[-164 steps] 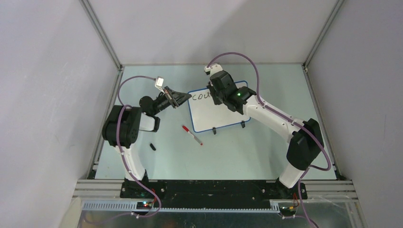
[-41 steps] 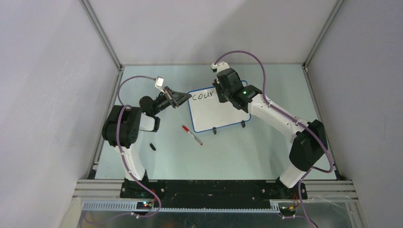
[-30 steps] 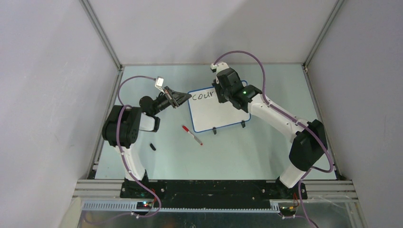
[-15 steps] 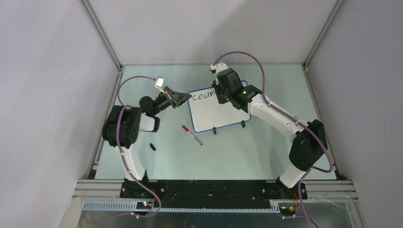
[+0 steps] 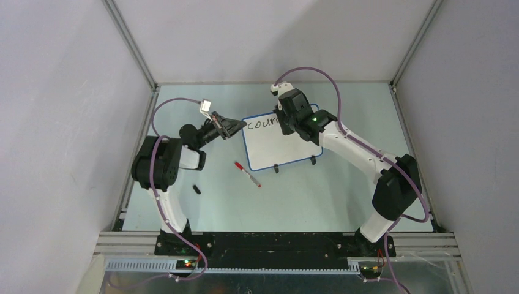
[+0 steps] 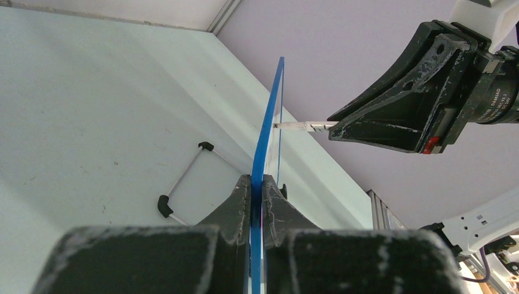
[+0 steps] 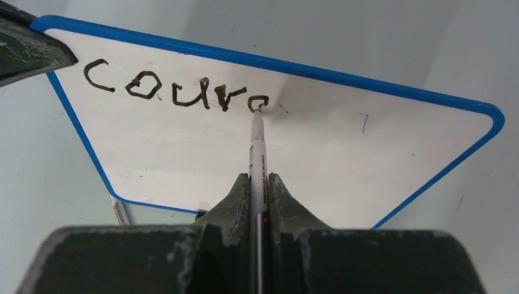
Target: Write a sentence on the whiteboard
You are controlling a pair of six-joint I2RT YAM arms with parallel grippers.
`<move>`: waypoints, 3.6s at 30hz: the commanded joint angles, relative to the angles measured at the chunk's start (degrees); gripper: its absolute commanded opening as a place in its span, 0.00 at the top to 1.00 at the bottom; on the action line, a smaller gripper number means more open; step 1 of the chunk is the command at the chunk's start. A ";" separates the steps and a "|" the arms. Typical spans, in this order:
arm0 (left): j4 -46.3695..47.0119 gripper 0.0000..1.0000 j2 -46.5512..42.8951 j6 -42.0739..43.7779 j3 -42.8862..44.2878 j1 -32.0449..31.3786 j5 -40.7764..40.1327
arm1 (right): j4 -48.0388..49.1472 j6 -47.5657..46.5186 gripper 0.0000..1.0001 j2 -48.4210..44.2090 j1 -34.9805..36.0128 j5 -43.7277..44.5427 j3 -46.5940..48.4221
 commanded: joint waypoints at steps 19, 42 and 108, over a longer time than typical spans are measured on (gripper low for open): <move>3.13 1.00 -2.65 1.21 0.14 -0.36 0.71 | 1.37 0.49 1.00 1.63 -0.71 2.25 4.41; 3.10 1.00 -2.88 1.29 -0.08 -0.43 0.67 | 0.64 0.73 1.00 -0.18 -0.52 2.56 0.89; 3.10 1.00 -2.83 1.34 -0.22 -0.41 0.21 | 4.63 1.60 1.00 -5.75 -0.94 7.23 -2.52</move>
